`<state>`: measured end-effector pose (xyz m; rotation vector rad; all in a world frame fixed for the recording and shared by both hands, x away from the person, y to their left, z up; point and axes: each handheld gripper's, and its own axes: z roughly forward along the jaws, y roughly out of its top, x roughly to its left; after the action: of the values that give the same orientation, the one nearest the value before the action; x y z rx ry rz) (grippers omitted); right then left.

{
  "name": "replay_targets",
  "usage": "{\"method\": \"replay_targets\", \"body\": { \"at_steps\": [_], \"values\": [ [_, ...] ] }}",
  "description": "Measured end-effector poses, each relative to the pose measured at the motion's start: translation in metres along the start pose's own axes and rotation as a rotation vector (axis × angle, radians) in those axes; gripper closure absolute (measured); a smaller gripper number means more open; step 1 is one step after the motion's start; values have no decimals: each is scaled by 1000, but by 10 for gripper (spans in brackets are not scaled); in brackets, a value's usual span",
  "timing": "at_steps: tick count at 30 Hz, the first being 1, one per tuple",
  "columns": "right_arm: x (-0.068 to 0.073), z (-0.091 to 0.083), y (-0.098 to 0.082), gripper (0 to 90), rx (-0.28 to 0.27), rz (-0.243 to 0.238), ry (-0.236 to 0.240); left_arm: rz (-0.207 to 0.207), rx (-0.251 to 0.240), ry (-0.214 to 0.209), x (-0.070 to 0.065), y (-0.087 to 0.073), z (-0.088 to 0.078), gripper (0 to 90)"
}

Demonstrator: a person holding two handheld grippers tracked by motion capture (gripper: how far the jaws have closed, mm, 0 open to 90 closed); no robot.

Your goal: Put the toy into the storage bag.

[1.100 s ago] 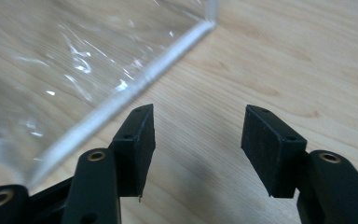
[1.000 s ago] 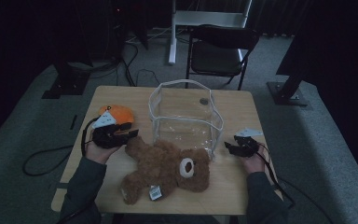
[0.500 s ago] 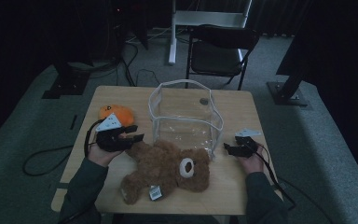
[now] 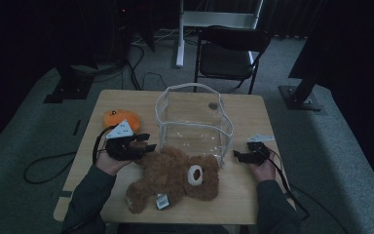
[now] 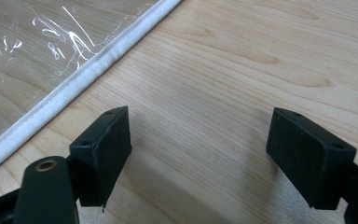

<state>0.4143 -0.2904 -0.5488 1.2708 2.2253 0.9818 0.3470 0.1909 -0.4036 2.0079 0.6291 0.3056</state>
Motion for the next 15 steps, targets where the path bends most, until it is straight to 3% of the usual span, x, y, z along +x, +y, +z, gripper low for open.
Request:
{"method": "replay_targets", "body": {
  "at_steps": [15],
  "values": [
    [0,0,0,208,1,-3,6,46,34,-77,-16,5,17,397]
  ]
}}
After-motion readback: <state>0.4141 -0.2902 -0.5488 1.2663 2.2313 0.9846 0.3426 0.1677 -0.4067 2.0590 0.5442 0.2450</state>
